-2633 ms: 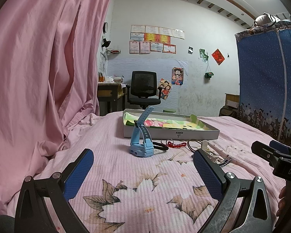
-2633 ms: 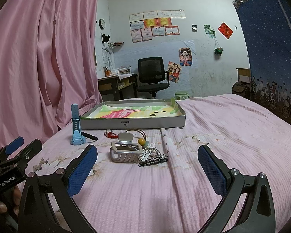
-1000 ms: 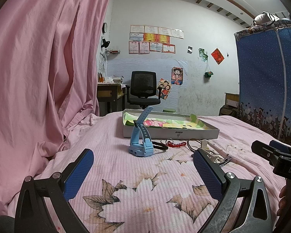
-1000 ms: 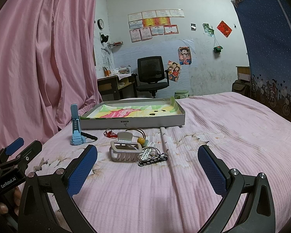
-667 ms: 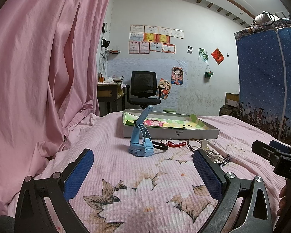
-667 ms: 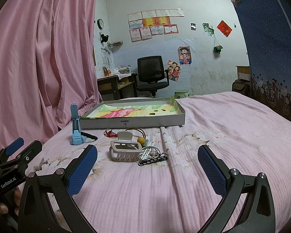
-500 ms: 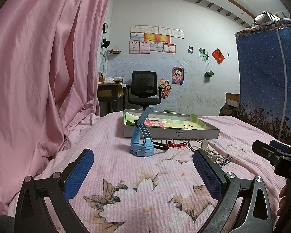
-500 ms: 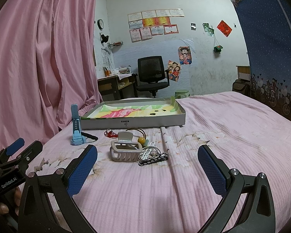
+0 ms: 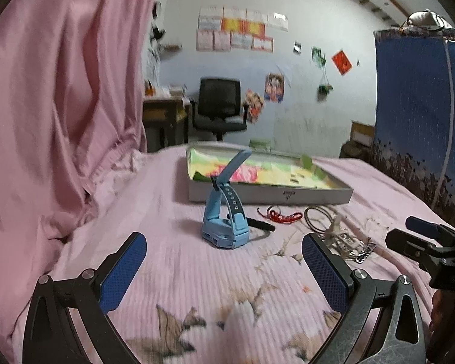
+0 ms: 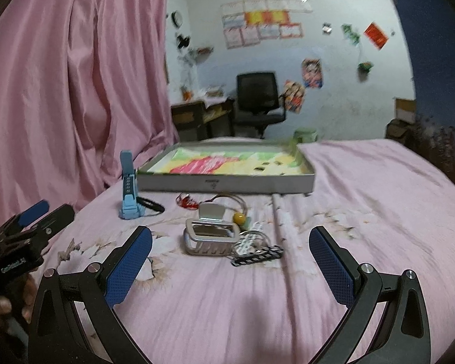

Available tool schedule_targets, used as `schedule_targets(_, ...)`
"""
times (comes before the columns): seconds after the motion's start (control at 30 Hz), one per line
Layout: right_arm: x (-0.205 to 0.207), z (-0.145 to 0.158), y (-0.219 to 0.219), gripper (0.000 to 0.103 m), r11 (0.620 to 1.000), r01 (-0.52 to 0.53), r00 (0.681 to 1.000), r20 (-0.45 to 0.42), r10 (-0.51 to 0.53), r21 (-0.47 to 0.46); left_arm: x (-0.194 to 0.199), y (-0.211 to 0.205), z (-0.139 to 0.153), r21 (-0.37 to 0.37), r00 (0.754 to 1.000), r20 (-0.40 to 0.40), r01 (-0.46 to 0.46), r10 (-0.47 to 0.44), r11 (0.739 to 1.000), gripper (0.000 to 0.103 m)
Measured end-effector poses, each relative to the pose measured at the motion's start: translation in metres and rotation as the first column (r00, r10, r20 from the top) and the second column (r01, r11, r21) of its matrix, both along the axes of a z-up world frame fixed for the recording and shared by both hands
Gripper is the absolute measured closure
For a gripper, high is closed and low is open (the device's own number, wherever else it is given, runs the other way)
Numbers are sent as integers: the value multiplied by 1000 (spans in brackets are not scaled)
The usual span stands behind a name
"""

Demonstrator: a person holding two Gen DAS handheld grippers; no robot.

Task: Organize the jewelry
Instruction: 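Grasp the blue smartwatch with the left gripper while the right gripper grasps the silver hair clip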

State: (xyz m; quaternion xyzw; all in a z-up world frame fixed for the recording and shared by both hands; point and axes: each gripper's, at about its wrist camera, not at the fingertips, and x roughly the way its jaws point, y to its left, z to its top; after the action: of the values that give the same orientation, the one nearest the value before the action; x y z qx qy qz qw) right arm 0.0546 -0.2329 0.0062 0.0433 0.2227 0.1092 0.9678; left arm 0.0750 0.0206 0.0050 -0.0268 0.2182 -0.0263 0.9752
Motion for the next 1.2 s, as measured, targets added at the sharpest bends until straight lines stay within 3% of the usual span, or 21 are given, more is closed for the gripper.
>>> schedule_targets(0.17,30,-7,10,2,997,-76,992,-103,79,28,40,9,-7,-45,991,-129,30,-36,999,0)
schedule_targets(0.37,54,-20,23,9,992,-127,974,-188,130,25,69,8,-16,-48,974,-216,59,-68,997,1)
schedule_targets(0.7,91,-43,36,36,988,-135,927,-344,152,73,97,-5,-30,-25,943,-318,92,-95,995,20)
schedule_targets(0.83,93,-49,39,42,986,-143,921,-354,163,83,105,-3,-33,-30,937,-337,87,-92,996,25)
schedule_targets(1.07,95,-55,37,45,984,-145,913,-368,175,107,101,5,-36,-79,942,-321,72,-94,994,50)
schedule_targets(1.2,88,-54,36,45,983,-146,923,-341,176,111,88,7,-36,-100,950,-292,81,-107,992,51)
